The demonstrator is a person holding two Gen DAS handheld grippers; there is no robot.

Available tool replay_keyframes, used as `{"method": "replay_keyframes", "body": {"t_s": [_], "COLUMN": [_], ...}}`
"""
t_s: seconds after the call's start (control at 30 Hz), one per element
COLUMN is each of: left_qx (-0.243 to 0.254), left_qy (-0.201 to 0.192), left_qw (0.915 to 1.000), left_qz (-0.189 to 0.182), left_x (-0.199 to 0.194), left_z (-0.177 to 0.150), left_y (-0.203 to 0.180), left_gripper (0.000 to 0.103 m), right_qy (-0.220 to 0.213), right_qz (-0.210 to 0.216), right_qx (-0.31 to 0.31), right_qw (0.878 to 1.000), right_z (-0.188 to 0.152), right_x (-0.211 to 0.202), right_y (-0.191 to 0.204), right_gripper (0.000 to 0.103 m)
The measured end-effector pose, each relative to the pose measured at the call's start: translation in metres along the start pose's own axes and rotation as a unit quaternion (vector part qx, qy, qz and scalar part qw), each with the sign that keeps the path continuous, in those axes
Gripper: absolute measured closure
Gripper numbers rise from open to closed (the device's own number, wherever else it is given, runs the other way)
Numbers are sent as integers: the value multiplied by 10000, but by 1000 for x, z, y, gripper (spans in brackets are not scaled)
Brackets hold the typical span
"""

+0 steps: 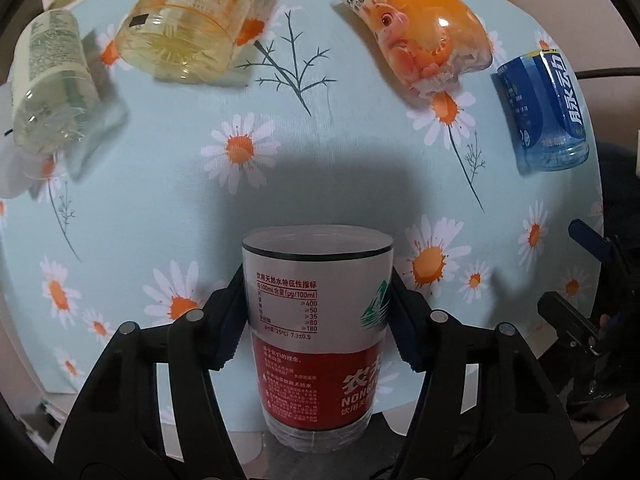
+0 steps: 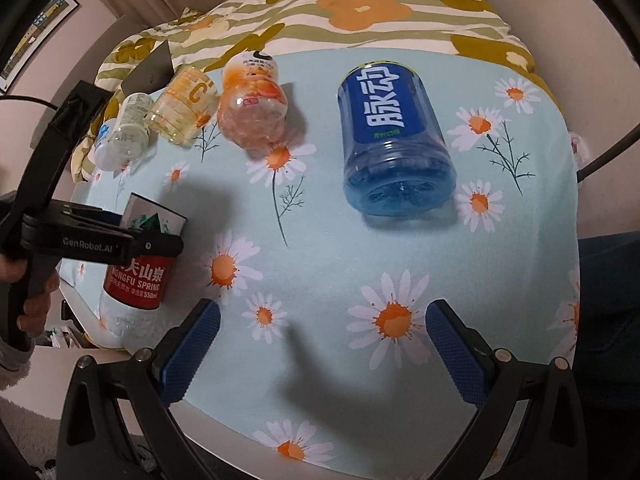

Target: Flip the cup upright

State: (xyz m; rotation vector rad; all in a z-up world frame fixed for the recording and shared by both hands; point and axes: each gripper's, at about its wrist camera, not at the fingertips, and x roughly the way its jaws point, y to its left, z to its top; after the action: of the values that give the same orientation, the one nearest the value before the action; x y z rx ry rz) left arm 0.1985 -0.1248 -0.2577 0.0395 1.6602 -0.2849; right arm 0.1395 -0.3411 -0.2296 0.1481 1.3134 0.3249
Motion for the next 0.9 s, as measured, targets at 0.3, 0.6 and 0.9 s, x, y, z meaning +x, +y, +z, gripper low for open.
{"method": "replay_keyframes", "body": {"t_s": [0.3, 0.6, 0.9], "left_qx": [-71, -282, -213], "left_qy": [-398, -2072, -3594], "left_qw": [9992, 9776, 9329], "left_qz": [-82, -256, -19], "left_x": [-36, -102, -83], "left_z": [-4, -41, -56], "left_y": [0, 8, -2], "left_gripper": [37, 37, 37], "right_qy": [-132, -578, -903], "right_qz": [63, 115, -165], "right_qx": [59, 44, -211], "right_qw": [9999, 9983, 9956], "right_z": [3, 4, -1], "right_x": [-13, -43, -50], "right_y": [2, 19, 27], "right_gripper": [0, 0, 0]}}
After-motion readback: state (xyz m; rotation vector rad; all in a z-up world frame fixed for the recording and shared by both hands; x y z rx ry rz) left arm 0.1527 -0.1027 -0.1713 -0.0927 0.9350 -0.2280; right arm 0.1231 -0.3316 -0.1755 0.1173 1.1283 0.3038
